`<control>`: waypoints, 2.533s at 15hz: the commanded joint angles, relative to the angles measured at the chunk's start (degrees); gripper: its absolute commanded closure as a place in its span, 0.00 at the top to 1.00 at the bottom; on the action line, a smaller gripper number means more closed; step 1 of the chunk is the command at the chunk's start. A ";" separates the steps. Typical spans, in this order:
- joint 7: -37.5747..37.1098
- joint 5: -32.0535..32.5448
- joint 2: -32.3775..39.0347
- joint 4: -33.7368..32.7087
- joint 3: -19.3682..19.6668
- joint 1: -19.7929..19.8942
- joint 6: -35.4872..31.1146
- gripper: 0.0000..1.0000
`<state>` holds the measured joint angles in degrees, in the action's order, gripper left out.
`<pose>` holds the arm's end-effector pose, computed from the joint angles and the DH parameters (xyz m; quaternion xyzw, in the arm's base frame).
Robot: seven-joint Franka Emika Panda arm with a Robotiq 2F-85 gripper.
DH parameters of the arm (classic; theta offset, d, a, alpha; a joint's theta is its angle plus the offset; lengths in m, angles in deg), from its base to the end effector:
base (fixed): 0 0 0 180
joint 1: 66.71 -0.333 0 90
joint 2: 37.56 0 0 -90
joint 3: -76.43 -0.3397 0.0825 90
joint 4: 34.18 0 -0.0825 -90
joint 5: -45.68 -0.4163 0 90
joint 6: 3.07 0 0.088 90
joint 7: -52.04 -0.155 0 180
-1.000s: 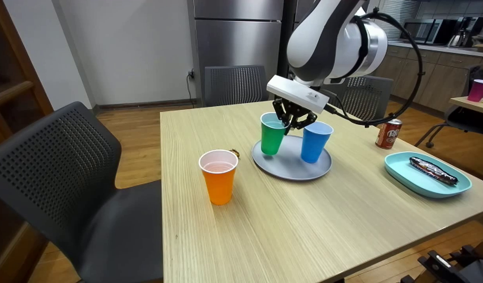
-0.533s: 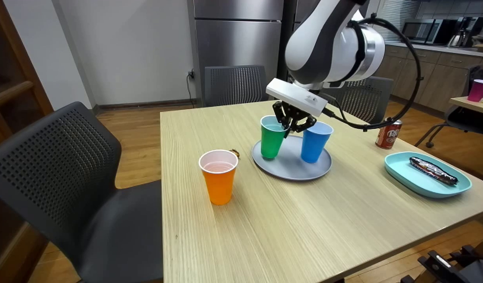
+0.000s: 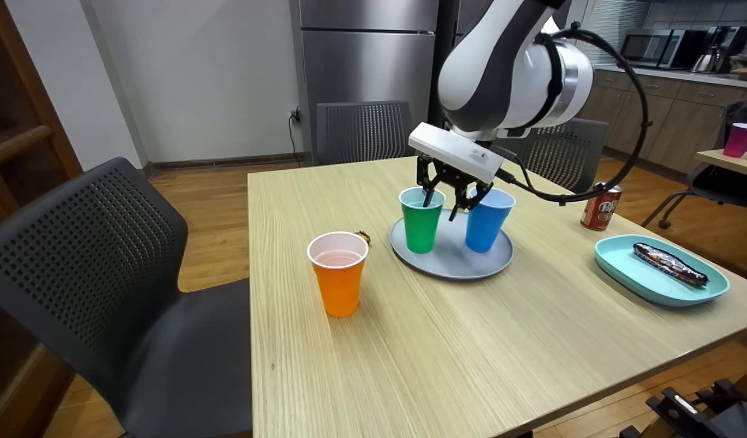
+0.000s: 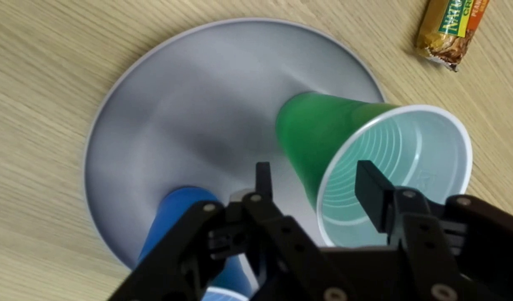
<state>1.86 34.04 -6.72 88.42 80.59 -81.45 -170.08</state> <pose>0.6178 0.1033 0.1177 -0.9004 0.4178 -0.0949 0.0749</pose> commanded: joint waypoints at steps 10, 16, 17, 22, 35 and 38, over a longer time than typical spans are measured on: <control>1.55 2.29 -10.92 9.10 0.54 -3.65 -4.44 1.00; 1.15 8.77 -15.29 13.69 2.19 -7.63 -4.12 1.00; 1.48 9.65 -15.67 14.09 1.75 -7.71 -4.02 1.00; 3.42 10.94 -15.43 14.25 -1.89 -8.22 -2.90 1.00; 8.20 9.25 -11.20 11.74 -8.04 -9.35 -0.65 1.00; 8.35 9.24 -9.23 10.25 -7.95 -9.58 -1.15 1.00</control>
<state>8.33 44.04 -17.85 101.23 73.41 -91.59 -172.44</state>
